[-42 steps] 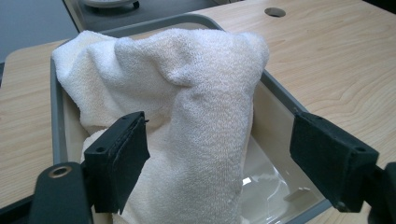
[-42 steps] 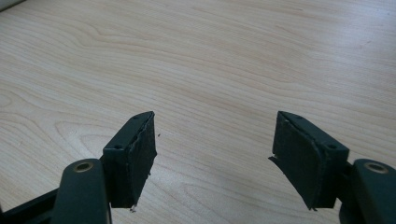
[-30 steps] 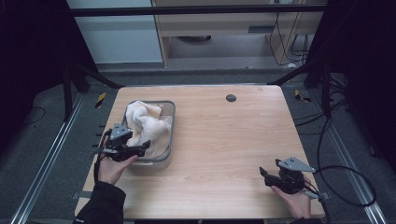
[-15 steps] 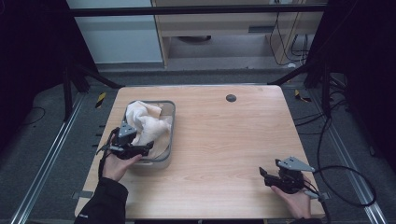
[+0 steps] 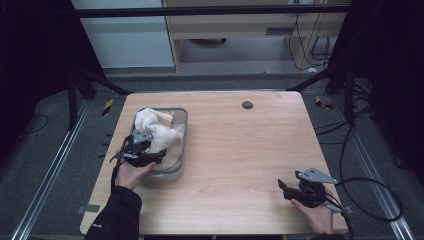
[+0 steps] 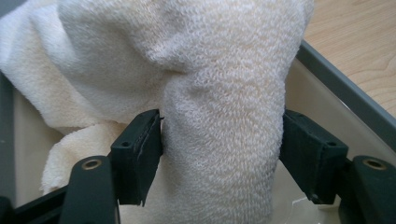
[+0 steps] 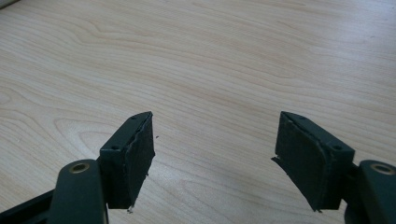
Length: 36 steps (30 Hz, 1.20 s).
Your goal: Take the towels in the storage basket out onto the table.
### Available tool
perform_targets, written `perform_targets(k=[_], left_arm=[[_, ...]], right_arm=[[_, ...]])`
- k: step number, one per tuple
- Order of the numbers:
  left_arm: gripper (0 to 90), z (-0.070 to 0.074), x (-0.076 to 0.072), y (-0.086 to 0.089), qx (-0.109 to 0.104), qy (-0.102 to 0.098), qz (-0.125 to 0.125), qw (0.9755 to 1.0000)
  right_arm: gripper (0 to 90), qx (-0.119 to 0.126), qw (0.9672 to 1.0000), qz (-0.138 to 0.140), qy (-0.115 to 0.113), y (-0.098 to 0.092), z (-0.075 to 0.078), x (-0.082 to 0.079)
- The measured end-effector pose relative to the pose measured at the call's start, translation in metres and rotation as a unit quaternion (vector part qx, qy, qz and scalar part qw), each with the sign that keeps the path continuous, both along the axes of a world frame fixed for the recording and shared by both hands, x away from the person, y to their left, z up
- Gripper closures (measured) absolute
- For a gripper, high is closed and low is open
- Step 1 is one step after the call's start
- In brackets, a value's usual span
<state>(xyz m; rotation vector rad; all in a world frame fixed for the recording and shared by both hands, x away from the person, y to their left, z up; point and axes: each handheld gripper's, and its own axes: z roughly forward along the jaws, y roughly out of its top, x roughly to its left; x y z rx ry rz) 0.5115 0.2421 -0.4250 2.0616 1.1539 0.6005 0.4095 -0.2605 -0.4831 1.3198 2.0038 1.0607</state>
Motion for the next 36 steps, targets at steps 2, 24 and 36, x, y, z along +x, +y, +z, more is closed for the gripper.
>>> perform_targets(k=[2, 24, 36], left_arm=[[33.0, -0.001, 0.001, -0.001, 0.007, -0.001, 0.001, 1.0], [63.2, -0.001, 0.003, 0.0, 0.006, -0.001, 0.027, 0.9996], [65.5, 0.016, -0.003, 0.004, -0.01, -0.019, 0.03, 0.9993]], right_arm=[[27.8, -0.001, 1.0, 0.001, 0.001, 0.0, 0.0, 0.0], [27.5, 0.001, 1.0, -0.001, 0.005, -0.002, -0.001, 0.001], [27.5, 0.003, 1.0, -0.003, 0.002, -0.003, -0.001, 0.0]])
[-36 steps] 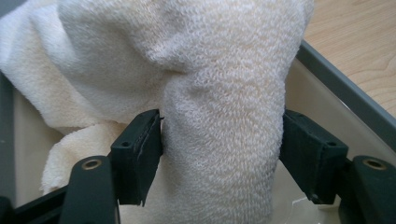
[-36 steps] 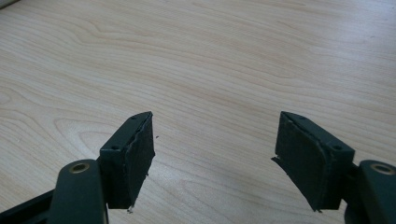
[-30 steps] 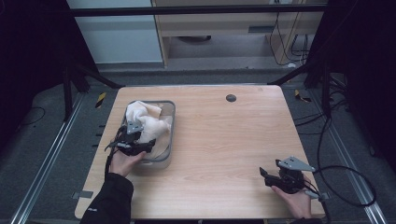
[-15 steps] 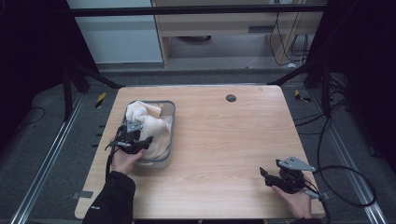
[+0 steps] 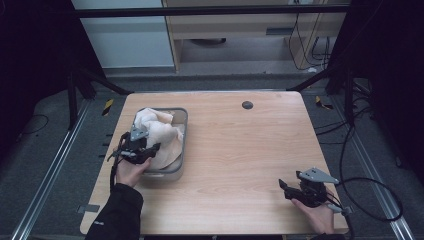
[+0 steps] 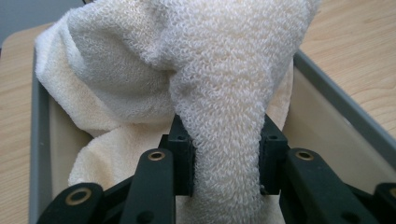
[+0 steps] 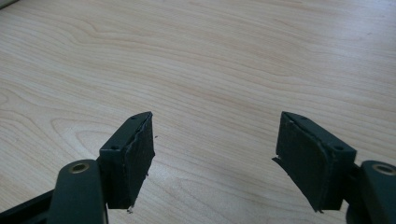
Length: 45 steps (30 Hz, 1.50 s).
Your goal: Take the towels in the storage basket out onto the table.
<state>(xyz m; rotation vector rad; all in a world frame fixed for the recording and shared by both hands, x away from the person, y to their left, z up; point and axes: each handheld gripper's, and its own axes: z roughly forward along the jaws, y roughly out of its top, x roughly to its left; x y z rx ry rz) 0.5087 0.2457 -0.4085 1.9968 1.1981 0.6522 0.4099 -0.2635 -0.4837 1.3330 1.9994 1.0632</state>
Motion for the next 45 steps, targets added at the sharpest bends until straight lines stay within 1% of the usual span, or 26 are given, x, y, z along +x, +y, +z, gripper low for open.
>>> perform_targets(k=[1, 6, 9, 11, 12, 13, 17, 18, 19, 21, 22, 25, 27, 31, 34, 35, 37, 40, 42, 45], left_arm=[[65.6, 0.0, 0.0, 0.0, 0.0, 0.0, 0.0, 1.0], [65.9, 0.012, -0.006, 0.002, -0.005, -0.01, 0.004, 0.9999], [65.9, 0.019, -0.009, 0.006, -0.016, -0.015, 0.004, 0.9997], [65.9, 0.022, -0.01, 0.008, -0.018, -0.018, 0.003, 0.9997], [66.0, 0.026, -0.012, 0.011, -0.02, -0.021, 0.003, 0.9996], [66.0, 0.026, -0.012, 0.011, -0.02, -0.021, 0.003, 0.9996], [66.0, 0.032, -0.017, 0.016, -0.032, -0.029, 0.003, 0.9991], [66.0, 0.037, -0.019, 0.018, -0.034, -0.032, 0.004, 0.9989], [66.1, 0.037, -0.019, 0.018, -0.034, -0.032, 0.004, 0.9989], [66.1, 0.041, -0.021, 0.02, -0.038, -0.037, 0.004, 0.9986], [66.1, 0.045, -0.022, 0.021, -0.041, -0.04, 0.004, 0.9984], [66.2, 0.049, -0.024, 0.021, -0.041, -0.044, 0.002, 0.9982], [66.2, 0.055, -0.027, 0.022, -0.045, -0.052, 0.003, 0.9976], [66.2, 0.061, -0.029, 0.024, -0.044, -0.056, 0.003, 0.9975], [66.2, 0.067, -0.03, 0.025, -0.051, -0.061, 0.004, 0.9968], [66.2, 0.067, -0.03, 0.025, -0.051, -0.061, 0.004, 0.9968], [66.2, 0.072, -0.031, 0.026, -0.053, -0.066, 0.005, 0.9964], [66.2, 0.076, -0.033, 0.026, -0.058, -0.068, 0.001, 0.996], [66.2, 0.081, -0.034, 0.026, -0.057, -0.069, -0.002, 0.996], [66.2, 0.085, -0.035, 0.025, -0.056, -0.07, -0.006, 0.996]], right_arm=[[27.5, 0.0, 1.0, 0.0, 0.0, 0.0, 0.0, 0.0], [27.5, 0.0, 1.0, 0.0, 0.0, -0.001, 0.0, 0.0], [27.5, -0.001, 1.0, 0.0, -0.001, -0.001, 0.0, 0.0], [27.5, 0.004, 1.0, -0.001, 0.002, -0.001, 0.0, 0.0], [27.5, 0.004, 1.0, -0.002, 0.002, -0.001, 0.0, 0.0], [27.5, 0.004, 1.0, -0.002, 0.002, -0.001, 0.0, 0.0], [27.5, 0.0, 1.0, -0.001, 0.0, -0.001, 0.0, 0.0], [27.5, 0.008, 1.0, -0.003, 0.004, -0.001, 0.0, 0.0], [27.5, 0.008, 1.0, -0.003, 0.004, -0.001, 0.0, 0.0], [27.5, 0.002, 1.0, -0.002, 0.001, -0.001, -0.001, 0.001], [27.5, 0.008, 1.0, -0.003, 0.003, -0.001, 0.0, 0.0], [27.5, 0.005, 1.0, -0.004, 0.0, -0.002, 0.0, 0.0], [27.5, 0.006, 1.0, -0.004, 0.0, -0.002, 0.0, 0.0], [27.5, 0.005, 1.0, -0.004, -0.001, -0.002, 0.0, 0.0], [27.5, 0.005, 1.0, -0.003, -0.002, -0.002, 0.0, 0.0], [27.5, 0.005, 1.0, -0.003, -0.002, -0.002, 0.0, 0.0], [27.5, 0.004, 1.0, -0.003, -0.003, -0.002, 0.0, 0.0], [27.5, 0.005, 1.0, -0.003, -0.003, -0.002, 0.0, 0.0], [27.5, 0.006, 1.0, -0.003, -0.003, -0.002, 0.001, 0.0], [27.5, 0.006, 1.0, -0.003, -0.004, -0.003, 0.001, 0.0]])
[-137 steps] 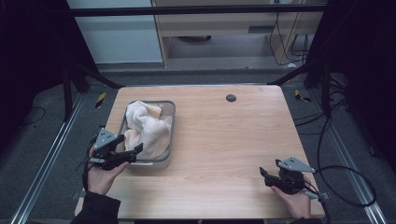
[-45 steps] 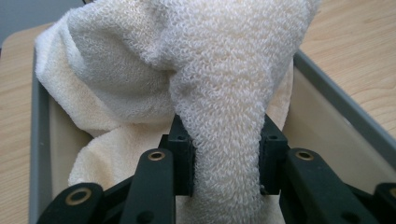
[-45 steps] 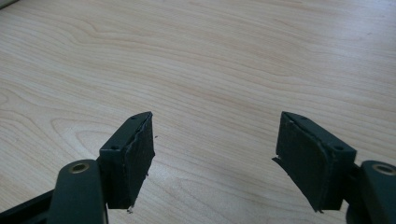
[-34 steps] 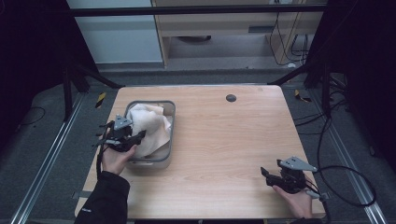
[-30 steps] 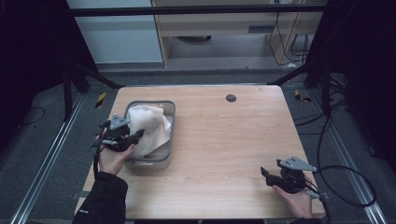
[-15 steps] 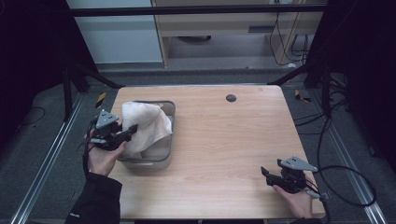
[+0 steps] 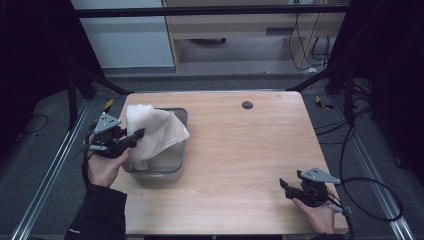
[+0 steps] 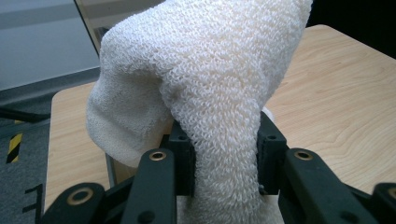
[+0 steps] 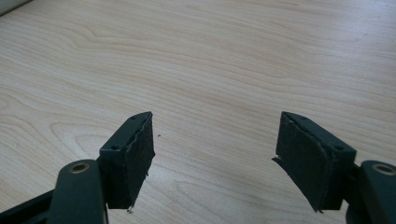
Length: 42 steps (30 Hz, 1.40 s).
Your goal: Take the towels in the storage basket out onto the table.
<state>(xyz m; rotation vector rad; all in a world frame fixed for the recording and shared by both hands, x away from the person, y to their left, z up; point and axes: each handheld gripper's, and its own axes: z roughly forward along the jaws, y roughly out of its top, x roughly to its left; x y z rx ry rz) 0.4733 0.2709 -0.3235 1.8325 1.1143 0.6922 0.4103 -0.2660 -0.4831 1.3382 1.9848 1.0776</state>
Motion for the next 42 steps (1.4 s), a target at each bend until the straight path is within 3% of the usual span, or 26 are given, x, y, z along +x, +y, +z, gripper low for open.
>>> perform_targets(k=[27, 42], left_arm=[[66.2, 0.045, -0.018, -0.017, -0.003, -0.025, -0.038, 0.999], [66.2, 0.057, -0.021, -0.04, 0.008, -0.024, -0.074, 0.9969]], right_arm=[[27.6, 0.004, 1.0, -0.004, -0.001, -0.001, 0.001, 0.0], [27.9, 0.005, 1.0, -0.005, -0.003, -0.001, 0.002, 0.0]])
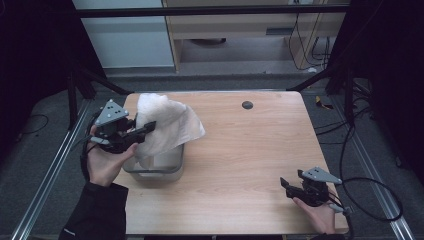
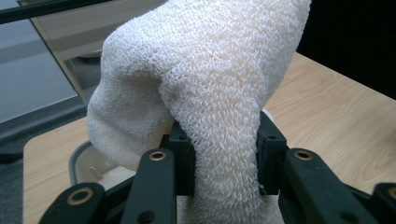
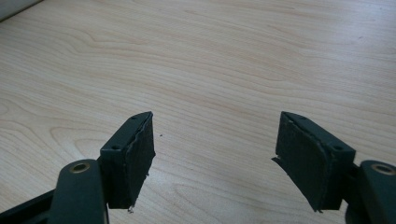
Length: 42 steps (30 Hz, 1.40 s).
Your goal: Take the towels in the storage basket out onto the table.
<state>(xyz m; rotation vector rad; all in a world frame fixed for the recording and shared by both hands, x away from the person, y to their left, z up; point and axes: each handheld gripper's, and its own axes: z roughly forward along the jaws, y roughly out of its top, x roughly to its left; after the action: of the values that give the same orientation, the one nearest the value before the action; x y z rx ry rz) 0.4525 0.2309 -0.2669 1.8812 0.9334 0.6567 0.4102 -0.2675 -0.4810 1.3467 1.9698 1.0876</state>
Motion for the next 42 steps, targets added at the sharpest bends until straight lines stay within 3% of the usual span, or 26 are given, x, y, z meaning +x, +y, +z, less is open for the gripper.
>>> perform_targets(k=[14, 19, 42], left_arm=[[66.2, 0.005, 0.0, -0.033, 0.013, -0.006, -0.039, 0.9991], [66.2, 0.005, 0.002, -0.05, 0.011, 0.002, -0.054, 0.9985], [66.1, -0.005, 0.008, -0.106, 0.015, 0.011, -0.101, 0.9947]], right_arm=[[27.9, 0.002, 1.0, -0.001, -0.001, -0.001, 0.001, 0.0], [28.1, 0.004, 1.0, -0.002, -0.002, -0.002, 0.001, 0.0], [31.2, 0.011, 0.9999, -0.005, -0.002, -0.003, 0.002, -0.003]])
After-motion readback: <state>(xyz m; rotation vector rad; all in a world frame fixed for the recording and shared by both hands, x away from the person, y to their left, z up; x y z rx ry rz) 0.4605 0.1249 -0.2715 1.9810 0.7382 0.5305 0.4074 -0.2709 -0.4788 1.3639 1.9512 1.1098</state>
